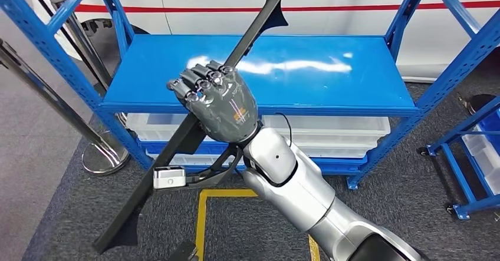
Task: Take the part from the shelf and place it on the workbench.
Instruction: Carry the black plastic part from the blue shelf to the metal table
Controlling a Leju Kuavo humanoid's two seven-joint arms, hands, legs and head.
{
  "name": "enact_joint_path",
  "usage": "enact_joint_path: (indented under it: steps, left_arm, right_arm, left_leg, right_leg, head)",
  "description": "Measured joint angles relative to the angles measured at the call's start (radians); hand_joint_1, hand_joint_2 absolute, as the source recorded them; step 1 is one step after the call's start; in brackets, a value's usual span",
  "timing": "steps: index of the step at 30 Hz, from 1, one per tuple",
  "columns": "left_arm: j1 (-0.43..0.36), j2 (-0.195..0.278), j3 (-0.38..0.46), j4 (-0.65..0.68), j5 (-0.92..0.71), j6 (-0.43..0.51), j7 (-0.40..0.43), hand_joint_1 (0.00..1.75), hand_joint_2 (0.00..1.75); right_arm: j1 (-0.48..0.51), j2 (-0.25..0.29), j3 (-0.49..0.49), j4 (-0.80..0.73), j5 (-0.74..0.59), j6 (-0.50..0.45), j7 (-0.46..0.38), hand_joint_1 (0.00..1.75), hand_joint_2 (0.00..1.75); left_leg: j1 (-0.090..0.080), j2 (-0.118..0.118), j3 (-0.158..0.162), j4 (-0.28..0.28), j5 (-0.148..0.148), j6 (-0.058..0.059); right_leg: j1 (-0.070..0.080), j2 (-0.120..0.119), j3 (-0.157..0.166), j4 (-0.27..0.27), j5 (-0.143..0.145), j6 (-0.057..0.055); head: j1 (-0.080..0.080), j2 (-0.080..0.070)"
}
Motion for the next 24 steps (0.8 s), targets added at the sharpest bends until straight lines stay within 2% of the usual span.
enact_joint_path:
  steps: [1,2,3,4,6,7,8,9,10,11,12,13,14,16,17,18,19,21,22,23,24]
  left_arm:
    - [0.0,-0.001,0.0,0.0,0.0,0.0,0.0,0.0,0.0]
    - [-0.001,-0.001,0.0,0.0,-0.001,0.0,0.0,0.0,0.0]
    - [-0.002,-0.002,0.0,0.0,-0.001,0.0,0.001,0.0,0.0]
    - [-0.004,-0.004,0.0,0.0,-0.001,0.0,0.001,0.0,0.0]
    - [-0.005,-0.004,0.0,0.0,-0.001,0.0,0.001,0.0,0.0]
    - [-0.005,-0.004,0.0,0.0,-0.001,0.0,0.001,0.0,0.0]
    - [-0.005,-0.004,0.0,0.0,-0.001,0.0,0.001,0.0,0.0]
    - [-0.005,-0.004,0.0,0.0,-0.002,0.0,0.002,0.0,0.0]
    - [-0.005,-0.004,0.0,0.0,-0.002,0.0,0.002,0.0,0.0]
    - [-0.005,-0.004,0.0,0.0,-0.003,0.0,0.002,0.0,0.0]
    - [-0.005,-0.004,0.0,0.0,-0.003,0.0,0.003,0.0,0.0]
    - [-0.005,-0.005,-0.001,0.0,-0.004,0.0,0.003,0.0,0.0]
    - [-0.005,-0.005,-0.001,0.0,-0.005,0.0,0.003,0.0,0.0]
    - [-0.006,-0.006,-0.001,0.0,-0.005,-0.001,0.004,0.0,0.0]
    - [-0.005,-0.006,-0.001,0.0,-0.006,-0.002,0.004,0.0,0.0]
    - [-0.005,-0.007,-0.001,0.0,-0.008,-0.002,0.005,0.0,0.0]
    - [-0.004,-0.007,-0.001,0.0,-0.009,-0.003,0.005,0.0,0.0]
    - [-0.004,-0.007,-0.001,0.0,-0.012,-0.004,0.006,0.0,0.0]
    - [-0.004,-0.007,-0.002,0.0,-0.012,-0.005,0.006,0.0,0.0]
    - [-0.004,-0.007,-0.002,0.0,-0.013,-0.005,0.006,0.0,0.0]
    - [-0.004,-0.006,-0.002,0.0,-0.013,-0.005,0.006,0.0,0.0]
  right_arm:
    - [0.0,0.0,0.0,0.0,0.0,0.0,0.0,1.75,1.75]
    - [-0.001,-0.001,0.0,0.0,0.0,0.0,0.001,1.75,1.75]
    - [-0.001,-0.001,0.0,0.0,0.0,0.0,0.001,1.75,1.75]
    - [-0.002,-0.002,0.0,0.0,0.0,0.0,0.001,1.75,1.75]
    - [-0.002,-0.004,0.0,0.0,0.0,0.0,0.002,1.75,1.75]
    - [-0.001,-0.006,0.0,0.0,0.0,0.0,0.002,1.75,1.75]
    - [-0.001,-0.007,0.0,0.0,0.0,0.0,0.002,1.75,1.75]
    - [-0.001,-0.009,0.0,0.0,0.0,0.0,0.003,1.75,1.75]
    - [-0.001,-0.01,0.0,0.0,0.001,0.0,0.005,1.75,1.75]
    - [-0.001,-0.01,0.0,0.0,0.003,0.0,0.007,1.75,1.75]
    - [-0.001,-0.01,0.0,0.0,0.005,-0.001,0.008,1.75,1.75]
    - [-0.001,-0.009,0.0,0.0,0.008,-0.001,0.01,1.75,1.75]
    - [-0.002,-0.009,0.0,0.0,0.01,-0.001,0.011,1.75,1.75]
    - [-0.002,-0.009,0.0,0.0,0.013,-0.001,0.012,1.75,1.75]
    - [-0.003,-0.01,0.0,0.0,0.014,-0.001,0.012,1.75,1.75]
    - [-0.003,-0.01,0.0,0.0,0.015,-0.001,0.013,1.75,1.75]
    - [-0.003,-0.01,0.0,0.001,0.015,-0.001,0.013,1.75,1.75]
    - [-0.003,-0.009,0.0,0.001,0.016,-0.001,0.015,1.75,1.75]
    - [-0.002,-0.009,0.0,0.001,0.017,-0.001,0.015,1.75,1.75]
    - [-0.001,-0.009,0.0,0.002,0.017,-0.001,0.015,1.75,1.75]
    - [-0.001,-0.009,0.0,0.002,0.017,-0.001,0.015,1.75,1.75]
  left_leg:
    - [0.002,0.001,-0.003,-0.002,0.008,0.008]
    - [0.003,0.002,-0.008,-0.005,0.018,0.016]
    - [0.005,0.005,-0.015,-0.01,0.029,0.025]
    - [0.006,0.007,-0.025,-0.013,0.04,0.032]
    - [0.003,0.01,-0.049,-0.013,0.058,0.041]
    - [0.001,0.01,-0.063,-0.012,0.066,0.041]
    - [-0.001,0.01,-0.076,-0.01,0.075,0.041]
    - [-0.002,0.01,-0.09,-0.008,0.084,0.04]
    - [-0.003,0.01,-0.102,-0.006,0.092,0.038]
    - [-0.004,0.01,-0.112,-0.003,0.099,0.035]
    - [-0.005,0.009,-0.121,0.0,0.105,0.032]
    - [-0.006,0.009,-0.127,0.001,0.113,0.027]
    - [-0.006,0.009,-0.13,0.002,0.12,0.021]
    - [-0.005,0.009,-0.134,-0.002,0.134,0.01]
    - [-0.003,0.008,-0.139,0.001,0.129,0.004]
    - [-0.002,0.007,-0.148,0.017,0.108,-0.001]
    - [-0.001,0.006,-0.162,0.051,0.07,-0.006]
    - [0.004,0.006,-0.196,0.168,-0.024,-0.013]
    - [0.006,0.006,-0.208,0.227,-0.054,-0.017]
    - [0.007,0.006,-0.208,0.266,-0.063,-0.019]
    - [0.008,0.006,-0.193,0.274,-0.052,-0.02]
  right_leg:
    - [0.0,0.0,-0.002,-0.001,0.003,0.006]
    - [-0.002,0.001,-0.007,0.005,-0.006,0.011]
    - [-0.002,0.002,-0.016,0.026,-0.031,0.016]
    - [-0.003,0.003,-0.032,0.066,-0.072,0.019]
    - [-0.005,0.004,-0.064,0.183,-0.165,0.023]
    - [-0.005,0.004,-0.071,0.231,-0.189,0.025]
    - [-0.005,0.004,-0.066,0.255,-0.191,0.025]
    - [-0.005,0.004,-0.045,0.248,-0.174,0.024]
    - [-0.005,0.004,-0.007,0.21,-0.149,0.022]
    - [-0.004,0.004,0.04,0.149,-0.133,0.017]
    - [-0.001,0.004,0.086,0.083,-0.129,0.012]
    - [0.002,0.005,0.119,0.033,-0.13,0.006]
    - [0.005,0.005,0.137,0.001,-0.135,0.002]
    - [0.007,0.005,0.135,-0.011,-0.124,-0.009]
    - [0.006,0.004,0.13,-0.015,-0.116,-0.016]
    - [0.004,0.002,0.122,-0.017,-0.105,-0.025]
    - [0.001,0.0,0.112,-0.02,-0.094,-0.033]
    - [0.001,-0.001,0.086,-0.019,-0.073,-0.04]
    - [0.002,-0.001,0.071,-0.019,-0.063,-0.04]
    - [0.002,-0.001,0.057,-0.017,-0.052,-0.04]
    - [0.002,-0.001,0.042,-0.016,-0.042,-0.038]
  head:
    - [0.0,0.0]
    - [0.0,0.0]
    - [0.0,0.0]
    - [0.0,0.0]
    - [0.0,0.0]
    - [0.0,0.0]
    - [0.0,0.0]
    - [0.0,0.0]
    - [0.0,0.0]
    - [0.0,0.0]
    - [0.0,0.0]
    - [0.0,0.0]
    - [0.0,0.0]
    - [0.0,0.0]
    - [0.0,0.0]
    - [-0.001,0.0]
    - [-0.001,0.0]
    - [-0.002,0.0]
    - [-0.002,0.0]
    - [-0.002,0.0]
    - [-0.002,0.0]
